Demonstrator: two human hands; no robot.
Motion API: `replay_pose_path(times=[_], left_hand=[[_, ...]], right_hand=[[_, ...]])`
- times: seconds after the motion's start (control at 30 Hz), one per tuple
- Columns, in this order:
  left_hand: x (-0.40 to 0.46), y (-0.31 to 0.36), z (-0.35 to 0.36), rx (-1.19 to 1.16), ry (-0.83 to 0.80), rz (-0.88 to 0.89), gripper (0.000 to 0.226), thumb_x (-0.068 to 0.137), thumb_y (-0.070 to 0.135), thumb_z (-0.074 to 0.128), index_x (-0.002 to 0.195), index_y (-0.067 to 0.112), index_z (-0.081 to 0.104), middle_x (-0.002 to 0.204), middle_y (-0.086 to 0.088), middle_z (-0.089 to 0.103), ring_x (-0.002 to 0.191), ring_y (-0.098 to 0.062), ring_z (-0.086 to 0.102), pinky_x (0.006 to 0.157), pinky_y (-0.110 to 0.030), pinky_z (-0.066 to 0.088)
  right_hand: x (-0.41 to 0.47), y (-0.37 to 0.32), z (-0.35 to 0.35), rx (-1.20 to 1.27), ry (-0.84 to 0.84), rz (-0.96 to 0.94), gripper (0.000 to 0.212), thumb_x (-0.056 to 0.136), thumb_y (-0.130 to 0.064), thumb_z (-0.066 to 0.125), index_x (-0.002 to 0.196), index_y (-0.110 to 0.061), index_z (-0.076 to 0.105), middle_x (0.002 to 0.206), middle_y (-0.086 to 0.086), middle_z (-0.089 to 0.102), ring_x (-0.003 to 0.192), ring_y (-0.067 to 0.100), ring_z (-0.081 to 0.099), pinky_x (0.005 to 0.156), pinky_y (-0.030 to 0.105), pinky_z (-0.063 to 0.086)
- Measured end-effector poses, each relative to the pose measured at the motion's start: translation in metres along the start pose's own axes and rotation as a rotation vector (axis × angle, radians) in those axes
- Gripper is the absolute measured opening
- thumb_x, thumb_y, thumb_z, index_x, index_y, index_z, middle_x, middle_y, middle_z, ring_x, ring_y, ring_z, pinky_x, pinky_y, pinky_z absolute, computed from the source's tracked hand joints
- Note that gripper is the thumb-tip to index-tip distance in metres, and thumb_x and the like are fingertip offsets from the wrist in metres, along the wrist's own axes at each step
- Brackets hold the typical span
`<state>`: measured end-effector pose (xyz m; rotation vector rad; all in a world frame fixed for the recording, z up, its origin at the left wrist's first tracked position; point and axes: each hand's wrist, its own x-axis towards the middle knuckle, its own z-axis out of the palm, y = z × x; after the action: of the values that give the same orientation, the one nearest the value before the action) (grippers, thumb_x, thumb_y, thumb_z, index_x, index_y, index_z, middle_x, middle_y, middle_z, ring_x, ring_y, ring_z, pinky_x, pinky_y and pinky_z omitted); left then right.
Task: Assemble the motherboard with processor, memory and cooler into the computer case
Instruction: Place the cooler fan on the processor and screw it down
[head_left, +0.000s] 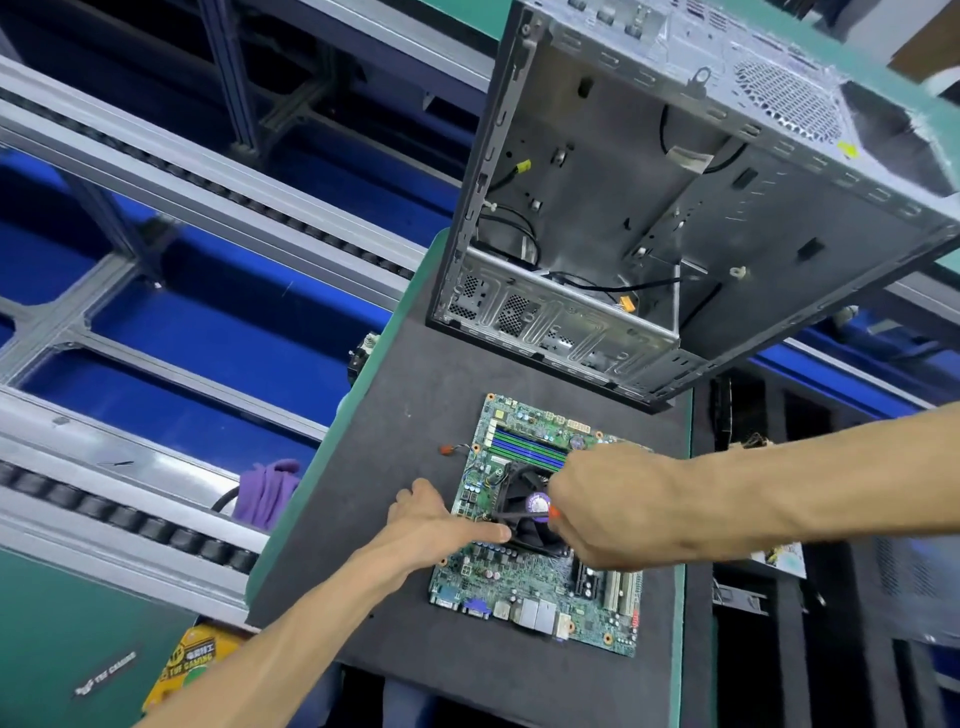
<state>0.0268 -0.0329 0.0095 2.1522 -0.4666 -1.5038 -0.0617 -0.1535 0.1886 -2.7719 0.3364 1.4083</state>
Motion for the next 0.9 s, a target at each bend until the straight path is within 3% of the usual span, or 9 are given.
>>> replay_pose_path(times=[0.07, 0.17, 0.23, 0.33, 0.53, 0.67, 0.77, 0.83, 0.9], left_hand=[[0.001, 0.000, 0.000, -0.005, -0.013, 0.003, 0.111, 0.058, 0.066, 0.084, 0.138, 0.008, 0.034, 0.142, -0.008, 0.035, 0.131, -0.024, 0.038, 0.107, -0.040, 0.041], [0.001, -0.002, 0.000, -0.005, -0.012, 0.014, 0.107, 0.058, 0.065, 0.084, 0.136, 0.010, 0.036, 0.140, -0.007, 0.037, 0.130, -0.023, 0.040, 0.106, -0.041, 0.041], [0.002, -0.004, -0.001, -0.011, -0.014, 0.020, 0.106, 0.058, 0.066, 0.084, 0.135, 0.010, 0.037, 0.139, -0.007, 0.037, 0.129, -0.023, 0.040, 0.105, -0.040, 0.042], [0.001, -0.005, -0.001, -0.005, -0.014, 0.031, 0.105, 0.057, 0.068, 0.083, 0.133, 0.010, 0.039, 0.138, -0.007, 0.038, 0.128, -0.024, 0.041, 0.103, -0.039, 0.043], [-0.003, -0.004, 0.001, 0.013, -0.022, 0.050, 0.095, 0.056, 0.073, 0.080, 0.120, 0.013, 0.044, 0.134, -0.007, 0.041, 0.124, -0.024, 0.044, 0.098, -0.037, 0.044], [-0.005, -0.002, 0.001, 0.023, -0.015, 0.057, 0.105, 0.056, 0.074, 0.080, 0.128, 0.009, 0.041, 0.138, -0.008, 0.039, 0.128, -0.024, 0.042, 0.104, -0.040, 0.041], [-0.006, 0.000, 0.002, 0.020, 0.010, 0.078, 0.104, 0.058, 0.072, 0.080, 0.130, 0.011, 0.038, 0.137, -0.006, 0.036, 0.128, -0.023, 0.041, 0.106, -0.041, 0.041], [-0.008, 0.000, 0.004, 0.019, 0.031, 0.122, 0.089, 0.062, 0.069, 0.080, 0.121, 0.015, 0.040, 0.130, -0.002, 0.039, 0.121, -0.019, 0.045, 0.098, -0.036, 0.043], [-0.010, -0.001, 0.006, 0.012, 0.063, 0.213, 0.069, 0.066, 0.064, 0.080, 0.105, 0.022, 0.040, 0.115, 0.005, 0.040, 0.104, -0.010, 0.049, 0.079, -0.026, 0.043]], right_hand=[[0.009, 0.003, 0.003, 0.454, -0.134, 0.216, 0.032, 0.098, -0.018, 0.050, 0.069, -0.006, 0.059, 0.042, 0.000, 0.051, 0.034, 0.015, 0.046, 0.044, 0.025, 0.050], [0.024, 0.007, 0.000, 1.289, -0.473, 0.502, 0.034, 0.106, -0.019, 0.041, 0.079, -0.004, 0.055, 0.052, 0.001, 0.048, 0.031, 0.007, 0.040, 0.030, 0.016, 0.034], [0.028, 0.012, -0.003, 1.567, -0.598, 0.613, 0.038, 0.107, -0.024, 0.040, 0.085, 0.003, 0.055, 0.054, 0.001, 0.046, 0.031, 0.006, 0.040, 0.028, 0.017, 0.034], [0.027, 0.014, -0.003, 1.779, -0.641, 0.664, 0.039, 0.105, -0.024, 0.045, 0.091, 0.010, 0.057, 0.056, 0.003, 0.049, 0.031, 0.009, 0.043, 0.027, 0.018, 0.036], [0.019, 0.025, 0.013, 1.857, -0.679, 0.623, 0.040, 0.103, -0.025, 0.051, 0.090, 0.011, 0.062, 0.059, 0.005, 0.054, 0.033, 0.009, 0.047, 0.029, 0.019, 0.040], [0.010, 0.035, 0.021, 1.650, -0.644, 0.566, 0.037, 0.102, -0.033, 0.054, 0.100, 0.002, 0.064, 0.060, 0.006, 0.062, 0.036, 0.008, 0.052, 0.034, 0.019, 0.046], [0.004, 0.042, 0.026, 1.457, -0.580, 0.504, 0.042, 0.102, -0.043, 0.052, 0.096, -0.005, 0.068, 0.057, 0.000, 0.058, 0.036, 0.006, 0.049, 0.036, 0.017, 0.046], [-0.001, 0.046, 0.026, 1.323, -0.532, 0.446, 0.044, 0.103, -0.048, 0.047, 0.092, -0.011, 0.068, 0.054, -0.004, 0.052, 0.036, 0.004, 0.046, 0.035, 0.014, 0.041], [-0.006, 0.050, 0.020, 1.224, -0.433, 0.382, 0.038, 0.102, -0.044, 0.049, 0.085, -0.014, 0.065, 0.053, -0.005, 0.049, 0.037, 0.006, 0.044, 0.034, 0.015, 0.036]])
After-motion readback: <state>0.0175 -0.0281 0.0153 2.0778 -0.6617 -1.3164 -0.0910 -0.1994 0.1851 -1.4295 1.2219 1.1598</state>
